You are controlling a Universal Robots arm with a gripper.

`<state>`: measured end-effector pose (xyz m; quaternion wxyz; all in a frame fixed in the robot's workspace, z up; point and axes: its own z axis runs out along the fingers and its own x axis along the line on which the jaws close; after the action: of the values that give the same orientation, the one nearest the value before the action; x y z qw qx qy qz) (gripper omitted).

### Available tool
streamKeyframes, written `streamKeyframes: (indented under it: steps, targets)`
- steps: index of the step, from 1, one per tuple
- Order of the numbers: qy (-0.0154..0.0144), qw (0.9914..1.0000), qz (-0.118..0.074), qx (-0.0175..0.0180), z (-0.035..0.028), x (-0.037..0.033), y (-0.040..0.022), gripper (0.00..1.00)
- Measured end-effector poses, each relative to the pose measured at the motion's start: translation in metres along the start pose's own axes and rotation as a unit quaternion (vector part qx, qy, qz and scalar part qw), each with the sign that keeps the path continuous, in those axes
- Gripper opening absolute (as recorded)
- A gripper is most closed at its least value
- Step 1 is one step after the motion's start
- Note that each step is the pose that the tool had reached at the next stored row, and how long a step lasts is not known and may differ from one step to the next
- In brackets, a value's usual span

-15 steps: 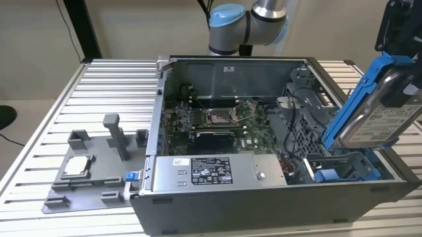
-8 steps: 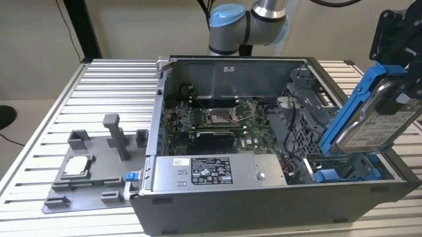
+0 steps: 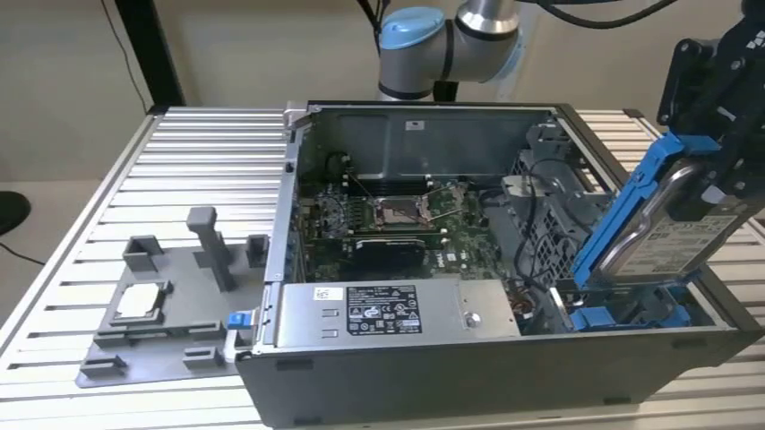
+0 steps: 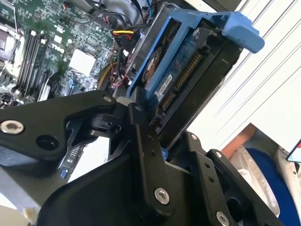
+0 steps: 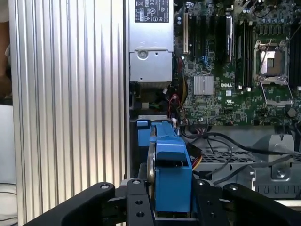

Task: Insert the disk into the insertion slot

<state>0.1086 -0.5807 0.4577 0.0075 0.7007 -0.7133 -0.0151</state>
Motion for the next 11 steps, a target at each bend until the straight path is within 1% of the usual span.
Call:
streamKeyframes:
  steps: [2, 7, 11]
  targets:
    - [-0.0007, 1.0, 0.0, 0.0, 0.0037, 0.0, 0.0002, 0.0]
    - [-0.001, 1.0, 0.0, 0.0, 0.0127, 0.0002, 0.0, 0.0]
    - [-0.0017, 1.0, 0.0, 0.0, 0.02, 0.0002, -0.0002, 0.0]
